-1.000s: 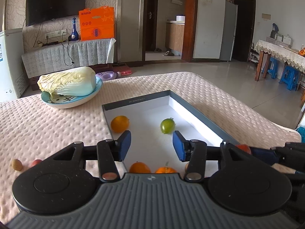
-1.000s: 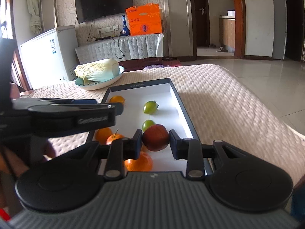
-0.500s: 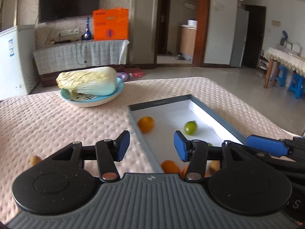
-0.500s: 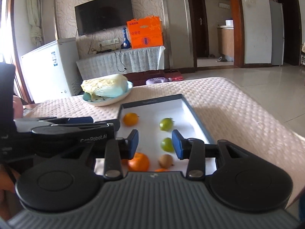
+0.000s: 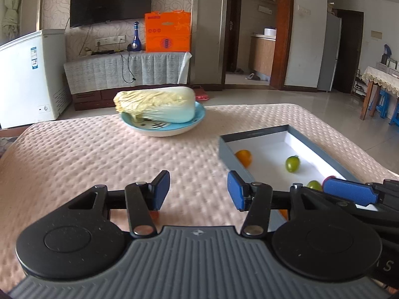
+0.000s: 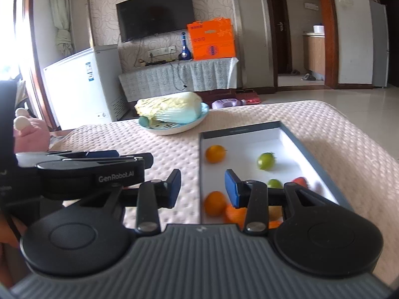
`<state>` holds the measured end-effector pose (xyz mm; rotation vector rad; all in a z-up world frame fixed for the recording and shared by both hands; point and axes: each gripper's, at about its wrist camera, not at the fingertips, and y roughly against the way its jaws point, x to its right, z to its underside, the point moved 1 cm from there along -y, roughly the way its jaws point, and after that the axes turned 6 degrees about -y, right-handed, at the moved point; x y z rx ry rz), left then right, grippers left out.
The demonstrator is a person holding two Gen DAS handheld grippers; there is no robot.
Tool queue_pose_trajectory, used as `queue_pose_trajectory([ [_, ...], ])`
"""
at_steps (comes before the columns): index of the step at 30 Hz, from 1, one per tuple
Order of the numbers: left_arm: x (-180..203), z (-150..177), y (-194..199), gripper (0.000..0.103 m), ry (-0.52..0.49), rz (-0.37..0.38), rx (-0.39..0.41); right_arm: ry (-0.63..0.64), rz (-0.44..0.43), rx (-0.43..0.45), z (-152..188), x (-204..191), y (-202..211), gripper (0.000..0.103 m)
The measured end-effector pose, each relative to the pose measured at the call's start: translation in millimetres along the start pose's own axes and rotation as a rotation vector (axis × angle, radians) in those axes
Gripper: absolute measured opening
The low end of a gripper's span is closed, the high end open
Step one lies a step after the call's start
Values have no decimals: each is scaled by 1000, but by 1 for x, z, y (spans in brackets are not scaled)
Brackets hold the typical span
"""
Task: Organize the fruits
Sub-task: 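Move both open grippers back toward the kiwi and apple on the cover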
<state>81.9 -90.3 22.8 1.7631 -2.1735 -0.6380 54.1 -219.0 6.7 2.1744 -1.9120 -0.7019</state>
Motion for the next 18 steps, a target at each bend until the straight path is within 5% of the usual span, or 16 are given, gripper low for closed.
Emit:
queue_pose_trajectory([
  [18, -75, 19, 17, 57, 48, -96, -20, 56, -69, -27, 12, -57, -19, 42],
])
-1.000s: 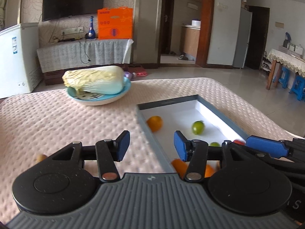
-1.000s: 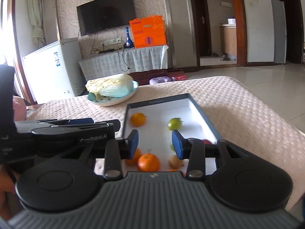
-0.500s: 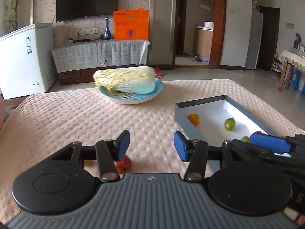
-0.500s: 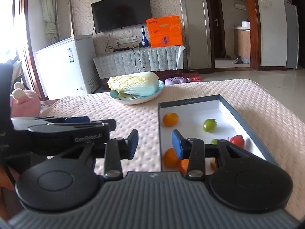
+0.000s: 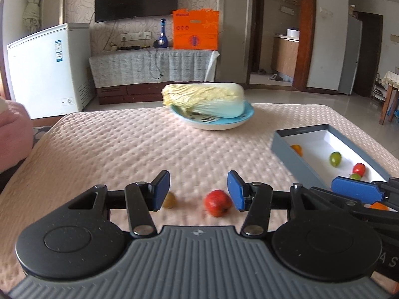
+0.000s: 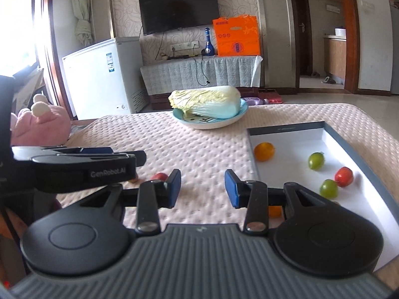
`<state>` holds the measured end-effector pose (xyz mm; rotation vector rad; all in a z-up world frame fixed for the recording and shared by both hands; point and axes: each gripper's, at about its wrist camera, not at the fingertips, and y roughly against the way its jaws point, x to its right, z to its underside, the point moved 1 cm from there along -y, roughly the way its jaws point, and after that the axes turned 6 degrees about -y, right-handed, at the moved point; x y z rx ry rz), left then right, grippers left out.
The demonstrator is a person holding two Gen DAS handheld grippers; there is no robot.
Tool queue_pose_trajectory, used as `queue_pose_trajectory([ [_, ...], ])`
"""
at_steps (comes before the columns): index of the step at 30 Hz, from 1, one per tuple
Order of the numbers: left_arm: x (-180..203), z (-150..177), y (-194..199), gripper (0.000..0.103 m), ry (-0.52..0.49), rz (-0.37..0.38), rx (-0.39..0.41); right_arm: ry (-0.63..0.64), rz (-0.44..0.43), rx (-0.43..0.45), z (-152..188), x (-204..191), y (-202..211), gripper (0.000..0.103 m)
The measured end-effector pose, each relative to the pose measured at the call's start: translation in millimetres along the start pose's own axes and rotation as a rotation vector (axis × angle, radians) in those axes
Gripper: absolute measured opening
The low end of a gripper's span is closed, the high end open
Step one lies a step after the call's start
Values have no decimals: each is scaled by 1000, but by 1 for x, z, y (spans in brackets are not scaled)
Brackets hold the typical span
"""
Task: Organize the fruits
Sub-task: 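Move both open grippers back toward the kiwi and apple on the cover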
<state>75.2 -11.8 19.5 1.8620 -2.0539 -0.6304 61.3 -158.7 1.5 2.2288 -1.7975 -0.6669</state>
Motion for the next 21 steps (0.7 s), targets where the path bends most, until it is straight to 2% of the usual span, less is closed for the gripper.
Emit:
queue_pose_trajectory([
  [10, -41, 21, -8, 57, 34, -50, -38, 31, -27, -33, 8, -21, -13, 42],
  [12, -44, 26, -15, 57, 36, -50, -73, 44, -37, -45, 10, -27, -18, 42],
  [17, -42, 31, -28, 57, 44, -13, -85, 96, -63, -76, 15, -41, -33, 42],
  [19, -41, 30, -32, 57, 44, -27, -74, 117, -66, -90, 18, -47, -39, 43],
  [21, -45, 32, -41, 57, 80, -10, -105, 115, -59, -98, 18, -47, -46, 42],
])
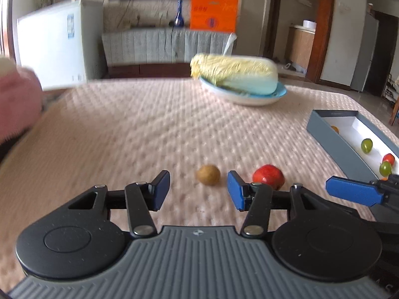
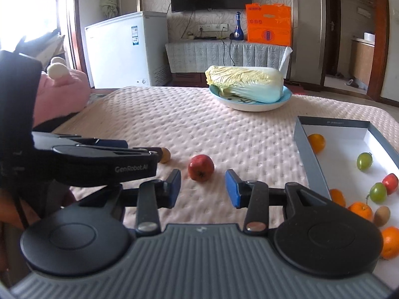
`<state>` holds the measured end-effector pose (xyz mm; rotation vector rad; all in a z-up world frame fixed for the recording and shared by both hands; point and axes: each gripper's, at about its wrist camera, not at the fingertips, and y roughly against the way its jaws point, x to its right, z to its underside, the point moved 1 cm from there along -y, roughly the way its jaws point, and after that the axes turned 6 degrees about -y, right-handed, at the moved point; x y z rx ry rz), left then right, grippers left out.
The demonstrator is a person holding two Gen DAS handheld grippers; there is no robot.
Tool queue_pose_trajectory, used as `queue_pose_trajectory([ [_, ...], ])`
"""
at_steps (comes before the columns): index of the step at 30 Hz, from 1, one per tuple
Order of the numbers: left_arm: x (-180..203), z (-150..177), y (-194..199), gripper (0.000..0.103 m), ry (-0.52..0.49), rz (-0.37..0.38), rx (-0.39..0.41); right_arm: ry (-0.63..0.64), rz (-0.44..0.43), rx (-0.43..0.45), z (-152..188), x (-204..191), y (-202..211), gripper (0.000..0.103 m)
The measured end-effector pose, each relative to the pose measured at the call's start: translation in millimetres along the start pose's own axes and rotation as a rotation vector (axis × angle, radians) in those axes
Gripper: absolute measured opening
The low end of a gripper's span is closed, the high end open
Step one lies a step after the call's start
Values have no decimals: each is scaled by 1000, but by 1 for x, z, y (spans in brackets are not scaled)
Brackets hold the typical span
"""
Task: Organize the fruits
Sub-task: 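Move both open grippers back toward the kiwi and apple on the cover, then close the left gripper on the brown kiwi, then close the right gripper on the last red apple while the left gripper holds the kiwi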
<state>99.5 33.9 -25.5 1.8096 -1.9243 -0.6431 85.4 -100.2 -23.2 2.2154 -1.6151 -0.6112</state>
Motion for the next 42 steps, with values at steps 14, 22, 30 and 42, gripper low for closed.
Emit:
queue_pose_trajectory([
  [14, 7, -3, -36, 38, -49, 11, -20, 28, 33, -67, 2, 5, -28, 42],
  [22, -5, -4, -31, 28, -31, 23, -7, 35, 20, -86, 2, -1, -47, 42],
  [30, -16, 1, -31, 28, -6, 14, -10, 25, 17, -80, -2, -8, -62, 46],
  [42, -17, 1, -31, 28, -16, 12, -13, 48, 25, -90, -4, -8, -67, 35],
])
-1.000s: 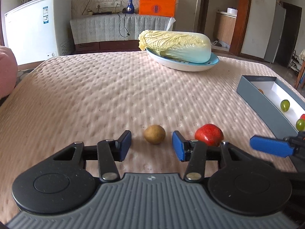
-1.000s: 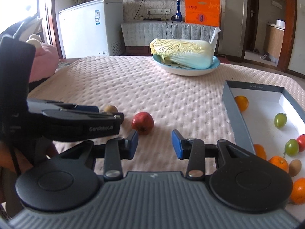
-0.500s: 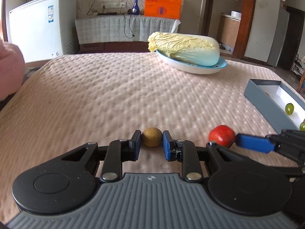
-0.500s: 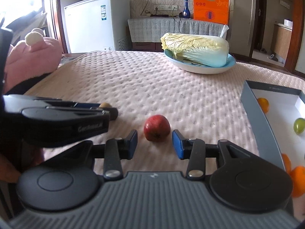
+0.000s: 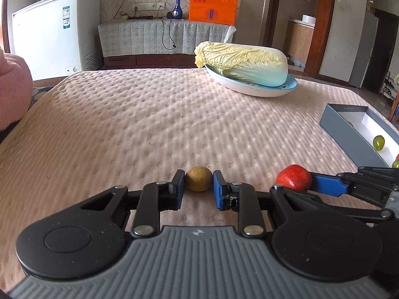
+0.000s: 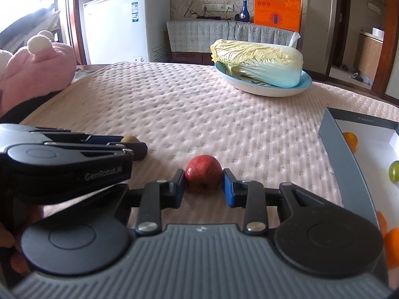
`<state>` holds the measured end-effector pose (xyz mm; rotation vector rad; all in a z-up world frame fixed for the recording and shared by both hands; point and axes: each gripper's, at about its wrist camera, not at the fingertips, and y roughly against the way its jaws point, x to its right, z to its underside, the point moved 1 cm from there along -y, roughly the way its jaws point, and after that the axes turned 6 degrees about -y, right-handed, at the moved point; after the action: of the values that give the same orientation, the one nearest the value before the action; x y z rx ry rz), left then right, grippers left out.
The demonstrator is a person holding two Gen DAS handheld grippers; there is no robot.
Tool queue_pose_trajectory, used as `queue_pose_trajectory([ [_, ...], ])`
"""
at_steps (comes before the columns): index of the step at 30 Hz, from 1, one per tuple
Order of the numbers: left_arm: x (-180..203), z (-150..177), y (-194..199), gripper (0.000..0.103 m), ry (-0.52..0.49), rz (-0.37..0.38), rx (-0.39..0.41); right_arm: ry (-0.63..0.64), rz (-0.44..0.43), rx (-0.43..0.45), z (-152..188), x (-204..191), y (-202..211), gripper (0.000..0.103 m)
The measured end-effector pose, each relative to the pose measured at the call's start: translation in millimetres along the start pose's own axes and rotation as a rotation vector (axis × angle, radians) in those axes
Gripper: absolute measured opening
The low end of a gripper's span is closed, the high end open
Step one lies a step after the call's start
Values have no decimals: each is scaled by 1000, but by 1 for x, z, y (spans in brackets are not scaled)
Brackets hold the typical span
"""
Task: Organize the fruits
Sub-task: 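Close the right gripper on the last red apple while the left gripper holds the kiwi, then carry the kiwi and red apple over the box lid with both grippers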
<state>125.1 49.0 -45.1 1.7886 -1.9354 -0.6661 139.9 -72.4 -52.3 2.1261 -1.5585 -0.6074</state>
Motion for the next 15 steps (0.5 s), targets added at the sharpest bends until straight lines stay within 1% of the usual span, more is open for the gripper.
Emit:
queue_pose_trajectory([
  [4, 3, 1, 1, 28, -12, -12, -2, -5, 7, -3, 3, 2, 10, 35],
  [8, 6, 3, 5, 28, -23, -30, -3, -33, -5, -10, 7, 6, 28, 35],
  [15, 9, 10, 21, 28, -28, -54, -16, -54, -5, -3, 10, 9, 59, 35],
])
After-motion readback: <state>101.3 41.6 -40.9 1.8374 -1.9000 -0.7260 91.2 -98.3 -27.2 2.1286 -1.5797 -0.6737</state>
